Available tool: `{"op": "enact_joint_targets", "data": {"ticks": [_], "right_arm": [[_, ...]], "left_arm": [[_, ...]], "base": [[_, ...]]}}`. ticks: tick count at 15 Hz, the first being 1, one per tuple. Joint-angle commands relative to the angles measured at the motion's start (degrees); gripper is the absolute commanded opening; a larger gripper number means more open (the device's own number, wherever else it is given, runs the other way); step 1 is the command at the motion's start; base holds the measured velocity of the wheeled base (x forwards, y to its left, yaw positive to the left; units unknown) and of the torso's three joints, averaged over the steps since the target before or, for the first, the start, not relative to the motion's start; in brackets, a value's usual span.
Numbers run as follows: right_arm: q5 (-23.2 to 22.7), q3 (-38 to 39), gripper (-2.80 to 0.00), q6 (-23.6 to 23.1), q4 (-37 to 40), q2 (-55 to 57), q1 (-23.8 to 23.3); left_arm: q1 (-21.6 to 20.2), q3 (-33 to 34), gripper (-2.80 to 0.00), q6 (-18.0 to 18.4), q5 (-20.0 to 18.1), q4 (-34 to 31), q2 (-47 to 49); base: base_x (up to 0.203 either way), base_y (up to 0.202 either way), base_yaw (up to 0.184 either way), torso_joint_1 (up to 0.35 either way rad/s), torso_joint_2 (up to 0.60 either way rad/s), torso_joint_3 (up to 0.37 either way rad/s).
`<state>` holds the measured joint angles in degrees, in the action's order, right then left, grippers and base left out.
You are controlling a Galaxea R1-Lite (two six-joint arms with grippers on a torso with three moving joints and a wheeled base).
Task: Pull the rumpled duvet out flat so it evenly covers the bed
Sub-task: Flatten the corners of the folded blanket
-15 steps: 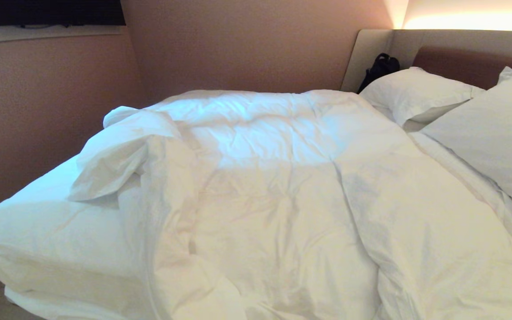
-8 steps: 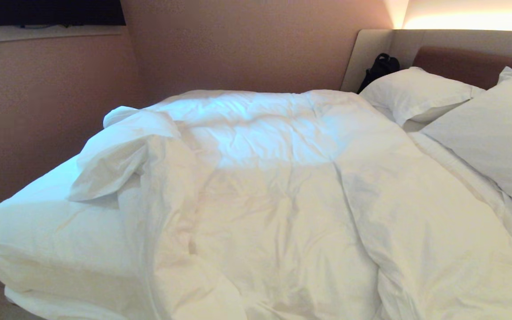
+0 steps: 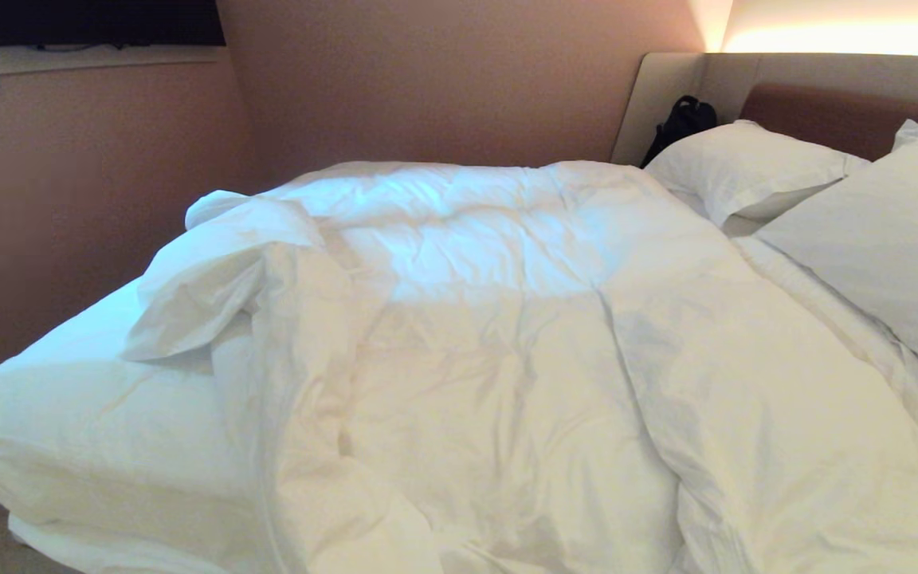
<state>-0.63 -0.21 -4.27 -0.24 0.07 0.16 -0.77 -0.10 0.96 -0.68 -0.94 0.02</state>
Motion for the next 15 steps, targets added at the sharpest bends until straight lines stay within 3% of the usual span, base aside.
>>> {"op": "enact_joint_targets", "data": {"ticks": [1,4,15], "right_arm": [[-0.07,0.13,-2.8,1.91,-0.02,-0.07,0.02],[0.28,0.21,-2.8,3.92,-0.02,-0.07,0.02],[0.28,0.21,-2.8,4.0,-0.02,-0.07,0.02]], "left_arm": [[-0.02,0.01,-2.8,0.0,0.07,-0.03,-0.02],[-0.02,0.01,-2.8,0.0,0.07,-0.03,-0.02],[-0.02,0.01,-2.8,0.0,0.06,-0.03,-0.02]], "base": [[0.0,0.0,0.0,0.0,0.0,0.0],[0.0,0.0,0.0,0.0,0.0,0.0],[0.0,0.0,0.0,0.0,0.0,0.0]]}}
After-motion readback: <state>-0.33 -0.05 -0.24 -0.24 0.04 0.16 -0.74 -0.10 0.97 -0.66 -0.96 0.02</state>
